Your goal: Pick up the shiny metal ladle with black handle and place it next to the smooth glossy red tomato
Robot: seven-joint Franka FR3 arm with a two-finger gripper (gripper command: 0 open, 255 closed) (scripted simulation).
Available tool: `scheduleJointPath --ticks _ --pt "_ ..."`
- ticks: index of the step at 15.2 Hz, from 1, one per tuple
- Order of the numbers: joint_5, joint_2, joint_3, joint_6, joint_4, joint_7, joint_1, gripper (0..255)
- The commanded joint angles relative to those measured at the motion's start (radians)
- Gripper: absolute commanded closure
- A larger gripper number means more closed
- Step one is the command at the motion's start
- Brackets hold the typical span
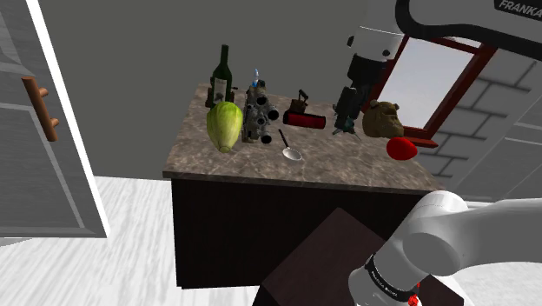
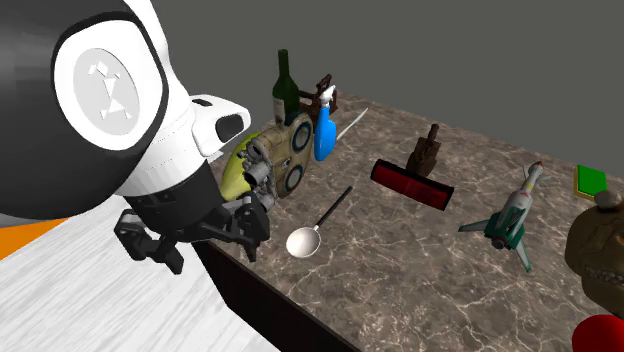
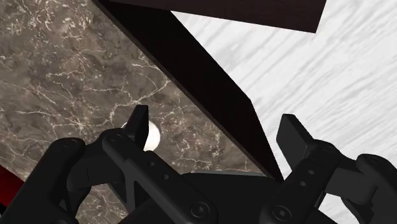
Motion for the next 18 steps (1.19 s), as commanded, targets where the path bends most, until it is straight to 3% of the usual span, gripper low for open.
scheduleJointPath --ticks 1,9,18 --pt "0.000 0.000 0.000 0.000 0.000 0.000 0.000 0" --pt "0.010 0.167 -0.020 0.284 -0.073 0.116 -0.072 0" --pt "0.021 0.417 -0.052 0.576 -0.063 0.234 -0.146 0"
